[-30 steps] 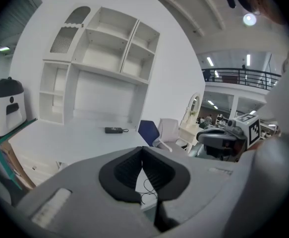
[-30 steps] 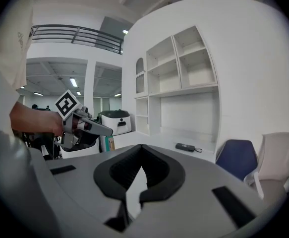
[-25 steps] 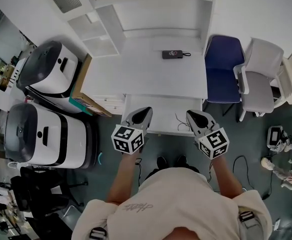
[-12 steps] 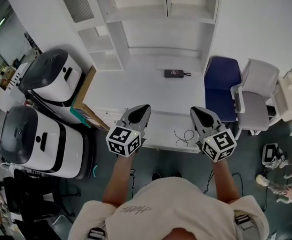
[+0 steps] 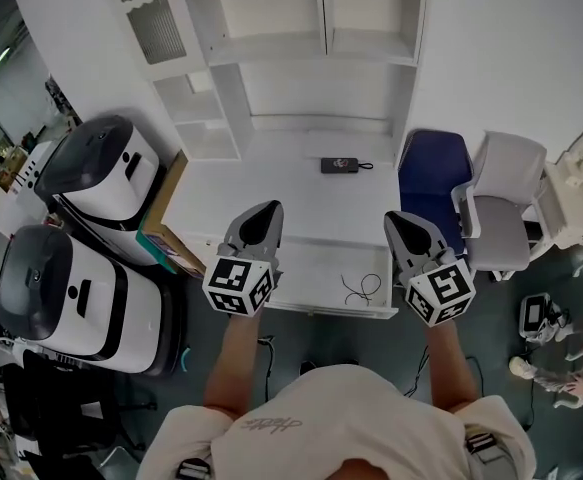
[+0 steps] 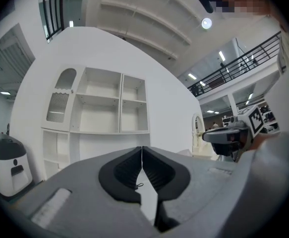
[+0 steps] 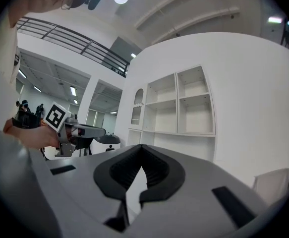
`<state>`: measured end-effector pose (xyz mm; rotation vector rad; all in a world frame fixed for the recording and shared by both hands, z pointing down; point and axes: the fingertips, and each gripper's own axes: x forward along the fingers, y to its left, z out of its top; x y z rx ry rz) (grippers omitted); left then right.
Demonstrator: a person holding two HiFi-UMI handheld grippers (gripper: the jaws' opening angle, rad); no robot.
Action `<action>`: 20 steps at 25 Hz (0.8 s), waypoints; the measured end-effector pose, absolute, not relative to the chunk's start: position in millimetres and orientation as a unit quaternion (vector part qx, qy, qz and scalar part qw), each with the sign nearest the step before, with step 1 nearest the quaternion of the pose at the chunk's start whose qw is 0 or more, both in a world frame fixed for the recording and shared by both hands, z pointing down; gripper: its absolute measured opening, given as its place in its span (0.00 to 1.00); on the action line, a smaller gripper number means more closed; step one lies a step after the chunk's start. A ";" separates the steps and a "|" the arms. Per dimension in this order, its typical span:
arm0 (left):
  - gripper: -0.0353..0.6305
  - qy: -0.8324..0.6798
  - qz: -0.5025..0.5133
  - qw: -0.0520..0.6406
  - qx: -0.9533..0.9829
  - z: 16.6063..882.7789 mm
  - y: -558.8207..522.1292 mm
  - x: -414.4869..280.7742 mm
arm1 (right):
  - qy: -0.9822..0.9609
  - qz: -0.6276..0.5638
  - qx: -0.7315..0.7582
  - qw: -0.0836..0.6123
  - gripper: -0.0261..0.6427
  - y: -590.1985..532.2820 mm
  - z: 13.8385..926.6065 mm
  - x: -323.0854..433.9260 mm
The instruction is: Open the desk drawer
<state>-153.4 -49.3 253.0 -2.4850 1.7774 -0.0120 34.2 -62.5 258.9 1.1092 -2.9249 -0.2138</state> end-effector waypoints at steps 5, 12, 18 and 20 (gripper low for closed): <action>0.08 0.583 -0.007 0.028 -0.812 269.8 -37.8 -150.7 | -0.933 -0.069 0.354 0.020 0.04 -49.8 272.5 33.3; 0.08 0.577 -0.014 0.003 -0.816 288.9 -34.4 -145.4 | -0.933 -0.063 0.354 0.023 0.04 -47.0 282.4 33.6; 0.08 0.566 -0.020 0.004 -0.824 289.6 -26.9 -138.4 | -0.937 -0.052 0.345 0.031 0.04 -43.2 293.5 28.8; 0.08 0.563 -0.021 0.003 -0.826 290.5 -27.4 -136.9 | -0.937 -0.045 0.345 0.034 0.04 -42.6 299.1 28.1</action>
